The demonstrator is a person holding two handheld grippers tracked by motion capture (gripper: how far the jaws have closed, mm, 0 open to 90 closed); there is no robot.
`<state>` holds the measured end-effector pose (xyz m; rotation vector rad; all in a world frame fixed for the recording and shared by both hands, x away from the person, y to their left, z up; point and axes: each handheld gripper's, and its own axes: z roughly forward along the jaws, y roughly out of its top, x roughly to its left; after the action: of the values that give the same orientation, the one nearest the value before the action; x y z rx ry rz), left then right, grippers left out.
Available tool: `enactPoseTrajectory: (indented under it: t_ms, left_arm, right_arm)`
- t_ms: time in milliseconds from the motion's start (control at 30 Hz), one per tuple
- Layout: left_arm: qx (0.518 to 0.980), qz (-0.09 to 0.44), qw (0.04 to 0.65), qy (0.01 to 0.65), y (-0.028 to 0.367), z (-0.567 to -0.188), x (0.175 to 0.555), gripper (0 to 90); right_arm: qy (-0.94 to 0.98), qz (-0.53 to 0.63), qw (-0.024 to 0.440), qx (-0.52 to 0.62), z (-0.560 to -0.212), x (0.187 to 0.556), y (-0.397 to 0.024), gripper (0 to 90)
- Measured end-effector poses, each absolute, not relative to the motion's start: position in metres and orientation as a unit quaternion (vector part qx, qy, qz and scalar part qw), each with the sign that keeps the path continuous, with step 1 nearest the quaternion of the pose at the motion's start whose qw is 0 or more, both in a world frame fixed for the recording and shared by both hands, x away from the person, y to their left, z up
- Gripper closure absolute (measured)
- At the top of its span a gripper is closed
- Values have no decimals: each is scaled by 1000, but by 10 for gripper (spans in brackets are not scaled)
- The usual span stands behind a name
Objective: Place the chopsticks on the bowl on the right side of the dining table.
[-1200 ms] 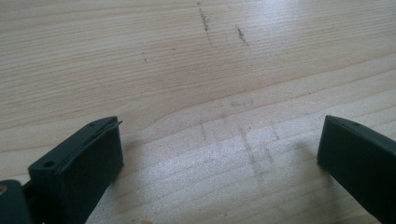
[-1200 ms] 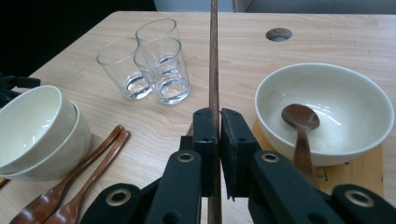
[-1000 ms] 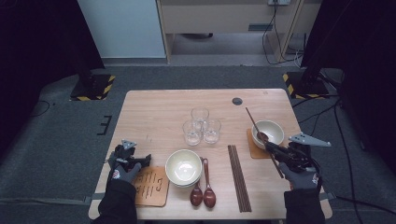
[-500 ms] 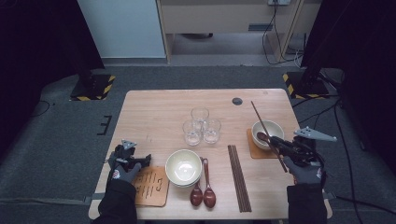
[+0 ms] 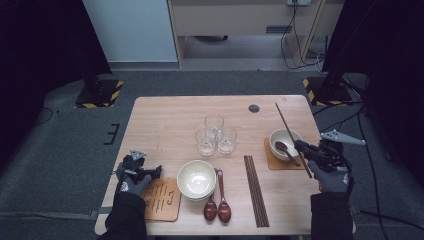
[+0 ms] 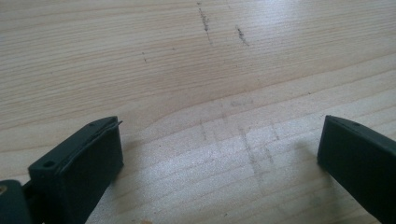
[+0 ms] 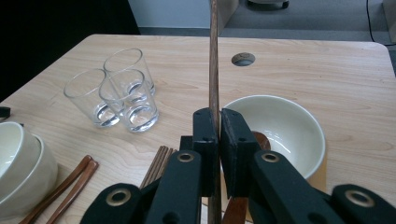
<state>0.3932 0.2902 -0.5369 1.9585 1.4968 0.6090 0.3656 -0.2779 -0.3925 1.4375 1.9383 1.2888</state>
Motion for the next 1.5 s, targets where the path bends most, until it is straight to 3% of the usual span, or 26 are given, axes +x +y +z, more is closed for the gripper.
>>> enactPoseTrajectory:
  t_ms: [1500]
  left_arm:
    - [737,229,297,563,290,-537,393,0]
  right_arm:
    - [704,408,193,549,-431,419,-305,851]
